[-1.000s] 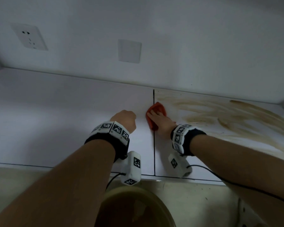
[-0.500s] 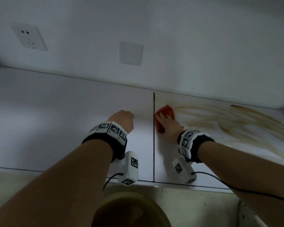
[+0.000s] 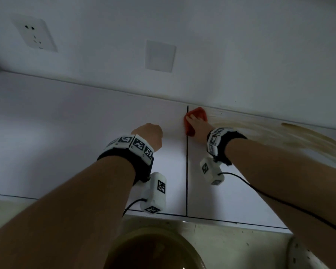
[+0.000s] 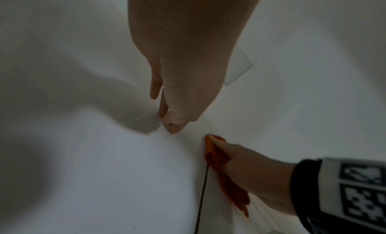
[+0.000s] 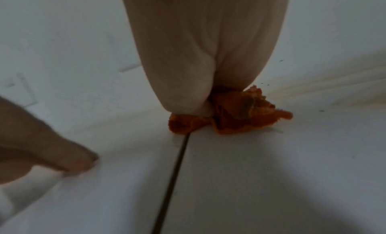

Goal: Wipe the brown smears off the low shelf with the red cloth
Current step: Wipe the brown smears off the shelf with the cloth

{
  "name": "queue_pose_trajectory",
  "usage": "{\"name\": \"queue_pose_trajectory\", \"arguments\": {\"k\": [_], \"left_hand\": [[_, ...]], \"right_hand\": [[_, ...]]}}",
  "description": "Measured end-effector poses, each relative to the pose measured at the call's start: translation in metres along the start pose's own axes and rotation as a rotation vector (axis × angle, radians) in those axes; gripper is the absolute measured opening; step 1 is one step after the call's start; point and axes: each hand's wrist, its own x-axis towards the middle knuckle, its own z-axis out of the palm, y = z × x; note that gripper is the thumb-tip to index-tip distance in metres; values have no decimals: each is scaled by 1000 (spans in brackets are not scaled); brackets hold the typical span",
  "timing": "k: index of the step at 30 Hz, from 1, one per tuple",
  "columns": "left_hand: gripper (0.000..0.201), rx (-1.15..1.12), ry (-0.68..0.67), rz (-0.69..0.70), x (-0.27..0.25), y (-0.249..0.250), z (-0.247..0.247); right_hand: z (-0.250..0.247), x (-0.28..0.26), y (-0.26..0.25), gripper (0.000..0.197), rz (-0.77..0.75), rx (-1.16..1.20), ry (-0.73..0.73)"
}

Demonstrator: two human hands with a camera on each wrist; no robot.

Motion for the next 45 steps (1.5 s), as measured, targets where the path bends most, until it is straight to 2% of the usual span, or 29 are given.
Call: {"name": "queue_pose_trajectory", "arguments": {"k": [3,7,13,20,23,28,34,36,40,45], "left_hand": [[39,12,31,-17,6,1,-4],[39,33,34,-32,7,-3,-4],[41,1,41,-39,3,-8,8],[33,10,104,-4,5,-9,9],[31,17,102,-3,7,-9,8],[36,9,81,16,9,-17,11],[36,-2,134,-18,10,-11,10],[36,4,137,-20,10,-10,10],[37,-2,116,-13,11,-14,10],[36,1,63,10,14,-15,10]], "right_hand": [[15,-20,9,68,57,21,30],[30,-38,-9,77,-40,20,-17],[14,-9,-23,75,-98,11,11],[-7,37,-8,69,-17,11,82],[-14,35,7,58,15,49,107],[-2,18,25,62,130,83,107],[4,17,-21,68,-82,-1,59],[-2,31,-24,68,-97,-13,49],[-15,41,-14,62,-54,-6,46],[-10,20,25,60,106,48,73]]}}
